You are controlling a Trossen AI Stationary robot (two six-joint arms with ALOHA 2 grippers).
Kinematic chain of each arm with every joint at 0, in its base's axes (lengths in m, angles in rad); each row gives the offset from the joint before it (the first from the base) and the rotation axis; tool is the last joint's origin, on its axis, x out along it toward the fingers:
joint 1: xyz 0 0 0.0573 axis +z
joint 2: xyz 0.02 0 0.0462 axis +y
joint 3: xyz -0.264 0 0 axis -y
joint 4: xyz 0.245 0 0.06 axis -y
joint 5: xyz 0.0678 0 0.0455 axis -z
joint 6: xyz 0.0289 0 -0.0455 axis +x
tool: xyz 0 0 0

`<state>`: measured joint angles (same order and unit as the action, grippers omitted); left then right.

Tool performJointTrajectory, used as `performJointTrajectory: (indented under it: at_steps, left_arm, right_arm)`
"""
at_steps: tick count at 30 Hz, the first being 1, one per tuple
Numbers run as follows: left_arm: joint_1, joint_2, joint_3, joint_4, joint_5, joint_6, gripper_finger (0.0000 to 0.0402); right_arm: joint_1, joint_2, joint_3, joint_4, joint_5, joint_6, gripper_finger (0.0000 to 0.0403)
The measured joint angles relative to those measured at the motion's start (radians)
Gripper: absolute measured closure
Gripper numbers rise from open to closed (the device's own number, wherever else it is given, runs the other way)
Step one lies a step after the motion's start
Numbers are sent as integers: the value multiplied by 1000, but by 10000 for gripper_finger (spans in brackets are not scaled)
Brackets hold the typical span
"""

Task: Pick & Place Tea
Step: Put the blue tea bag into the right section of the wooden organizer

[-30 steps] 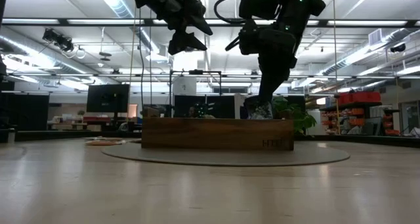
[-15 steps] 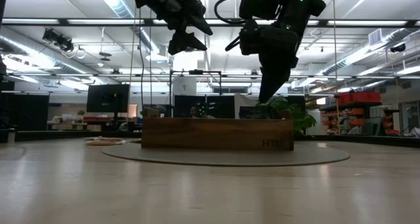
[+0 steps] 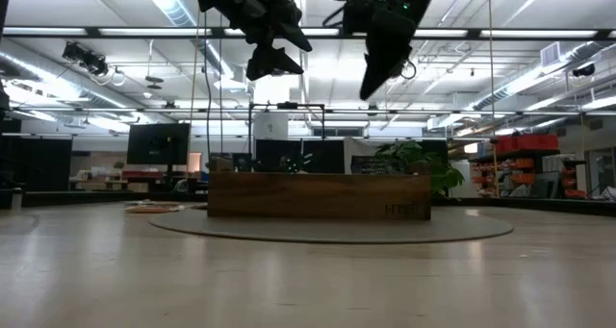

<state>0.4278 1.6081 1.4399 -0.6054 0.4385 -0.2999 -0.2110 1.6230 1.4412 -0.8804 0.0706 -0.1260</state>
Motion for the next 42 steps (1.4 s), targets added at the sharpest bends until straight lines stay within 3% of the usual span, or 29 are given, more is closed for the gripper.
performJointTrajectory:
  at_steps: [4,10,18,24,31,42]
  left_arm:
    - [0,0,0,-10,0,-2,193]
    - [0,0,0,-73,0,2,193]
    - [0,0,0,-85,0,19,193]
    - [0,0,0,-86,0,16,193]
    - [-14,0,0,-86,0,-4,193]
    - [-52,0,0,-87,16,-30,193]
  right_arm:
    - [-45,0,50,25,33,-119,185]
    - [-86,0,81,29,173,-119,160]
    - [-165,76,83,-9,-17,-391,166]
    - [-231,209,81,-87,-54,-522,168]
    - [-266,305,82,-25,-137,-564,165]
    - [-352,388,81,9,-171,-572,165]
